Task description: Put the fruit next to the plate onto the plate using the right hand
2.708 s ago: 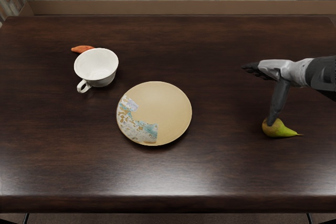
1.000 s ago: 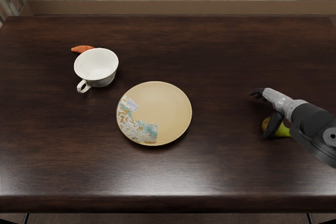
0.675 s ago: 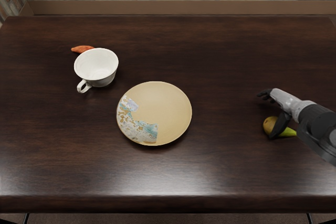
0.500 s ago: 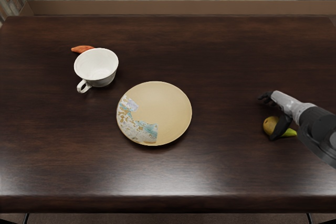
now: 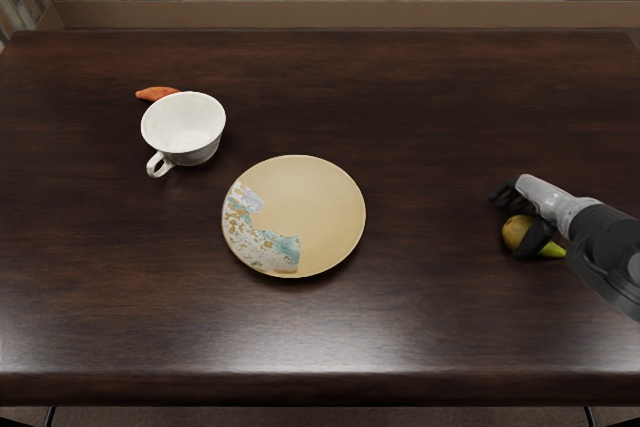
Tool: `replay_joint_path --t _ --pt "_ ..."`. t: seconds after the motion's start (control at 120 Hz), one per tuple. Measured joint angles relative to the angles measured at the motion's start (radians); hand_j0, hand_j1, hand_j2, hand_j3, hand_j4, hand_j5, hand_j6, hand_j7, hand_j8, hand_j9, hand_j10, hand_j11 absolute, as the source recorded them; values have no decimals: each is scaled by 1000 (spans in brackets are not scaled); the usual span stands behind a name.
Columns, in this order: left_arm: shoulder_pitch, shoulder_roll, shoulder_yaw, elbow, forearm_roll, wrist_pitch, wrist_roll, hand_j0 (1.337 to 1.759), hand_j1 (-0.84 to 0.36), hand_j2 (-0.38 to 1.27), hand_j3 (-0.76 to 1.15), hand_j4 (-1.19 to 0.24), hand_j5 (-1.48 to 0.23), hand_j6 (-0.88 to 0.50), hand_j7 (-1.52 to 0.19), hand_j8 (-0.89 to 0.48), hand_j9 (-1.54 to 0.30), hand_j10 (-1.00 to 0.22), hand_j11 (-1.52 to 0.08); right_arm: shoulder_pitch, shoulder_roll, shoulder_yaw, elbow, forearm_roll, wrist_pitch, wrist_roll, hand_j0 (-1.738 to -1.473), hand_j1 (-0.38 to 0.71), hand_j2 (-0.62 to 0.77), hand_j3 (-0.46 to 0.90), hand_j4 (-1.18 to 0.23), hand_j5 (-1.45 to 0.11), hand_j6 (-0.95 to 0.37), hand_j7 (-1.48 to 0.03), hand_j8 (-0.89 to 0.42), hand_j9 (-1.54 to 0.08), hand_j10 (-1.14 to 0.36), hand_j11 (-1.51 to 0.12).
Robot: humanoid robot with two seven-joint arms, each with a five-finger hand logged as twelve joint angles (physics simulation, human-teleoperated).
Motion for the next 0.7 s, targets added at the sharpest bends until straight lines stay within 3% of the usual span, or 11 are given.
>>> replay_joint_path --t 0.442,0.7 --pt "0 0 0 0 1 0 0 1658 348 0 0 -1 -1 -1 -1 -1 -1 -1 -1 -4 -20 0 0 -1 1 0 -1658 175 -67 0 -446 -581 -449 -578 -442 -582 -445 -583" --pt "0 0 0 0 2 0 0 1658 348 0 0 -1 -1 -1 -1 -1 -1 -1 -1 -4 -25 0 0 0 1 1 -1656 226 72 0 -541 -716 -533 -708 -397 -716 -466 -720"
